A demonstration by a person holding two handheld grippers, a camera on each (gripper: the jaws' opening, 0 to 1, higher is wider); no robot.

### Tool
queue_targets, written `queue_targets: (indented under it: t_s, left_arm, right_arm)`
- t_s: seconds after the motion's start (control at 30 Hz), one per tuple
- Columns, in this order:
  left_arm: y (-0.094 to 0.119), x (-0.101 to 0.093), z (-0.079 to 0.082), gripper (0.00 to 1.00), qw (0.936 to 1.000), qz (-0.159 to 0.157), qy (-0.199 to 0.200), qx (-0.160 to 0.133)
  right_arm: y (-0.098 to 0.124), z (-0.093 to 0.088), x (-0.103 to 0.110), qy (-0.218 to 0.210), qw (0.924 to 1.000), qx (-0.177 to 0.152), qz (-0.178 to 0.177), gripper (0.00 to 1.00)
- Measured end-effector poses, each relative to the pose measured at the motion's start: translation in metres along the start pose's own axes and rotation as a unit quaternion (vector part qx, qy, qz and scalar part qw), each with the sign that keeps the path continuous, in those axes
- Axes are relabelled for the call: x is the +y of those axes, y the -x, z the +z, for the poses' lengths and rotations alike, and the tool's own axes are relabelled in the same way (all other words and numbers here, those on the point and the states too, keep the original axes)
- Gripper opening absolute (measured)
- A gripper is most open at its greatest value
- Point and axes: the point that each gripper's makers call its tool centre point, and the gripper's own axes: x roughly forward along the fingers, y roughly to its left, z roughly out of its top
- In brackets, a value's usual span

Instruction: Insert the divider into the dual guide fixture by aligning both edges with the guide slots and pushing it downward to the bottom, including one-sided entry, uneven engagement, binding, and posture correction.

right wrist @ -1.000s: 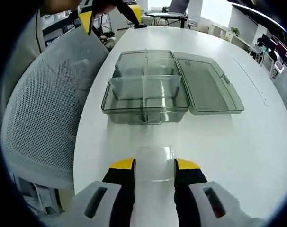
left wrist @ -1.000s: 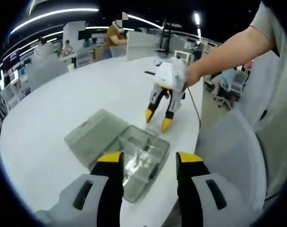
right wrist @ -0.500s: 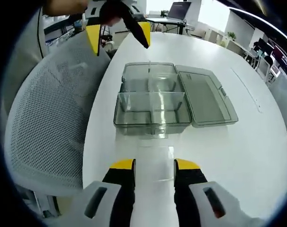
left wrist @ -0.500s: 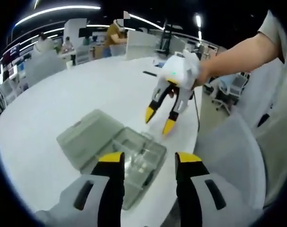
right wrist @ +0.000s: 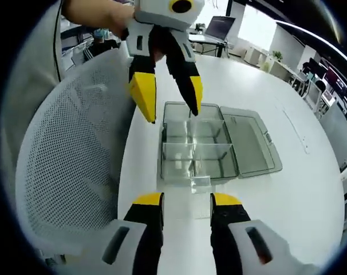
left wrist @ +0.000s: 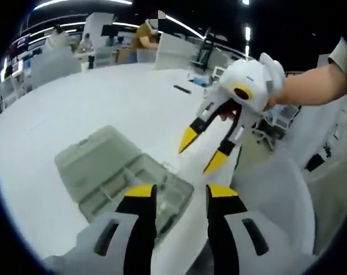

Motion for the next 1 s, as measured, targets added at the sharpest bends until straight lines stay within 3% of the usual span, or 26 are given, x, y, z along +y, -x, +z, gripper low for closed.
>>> queue_targets:
  t_s: [0.37, 0.47, 1.0]
  left_arm:
    - [0.0, -0.012, 0.003, 0.25, 0.9983, -0.022, 0.051, -0.017]
    - [0.005, -0.015, 0.012, 0.22, 0.9925, -0.039, 0.107, -0.044]
    - [0.015, -0.015, 0.011, 0.13, 0.9879, -0.043, 0.139, -0.052]
  right_arm:
    - [0.008, 0.037, 0.01, 0.018, 0.9992, -0.029, -0.019, 0.27]
    - [0.009, 0.044, 0.01, 0.022, 0.9989, -0.036, -0.023, 0.27]
    - [0.013, 0.067, 0.014, 0.035, 0.997, -0.052, -0.044, 0.27]
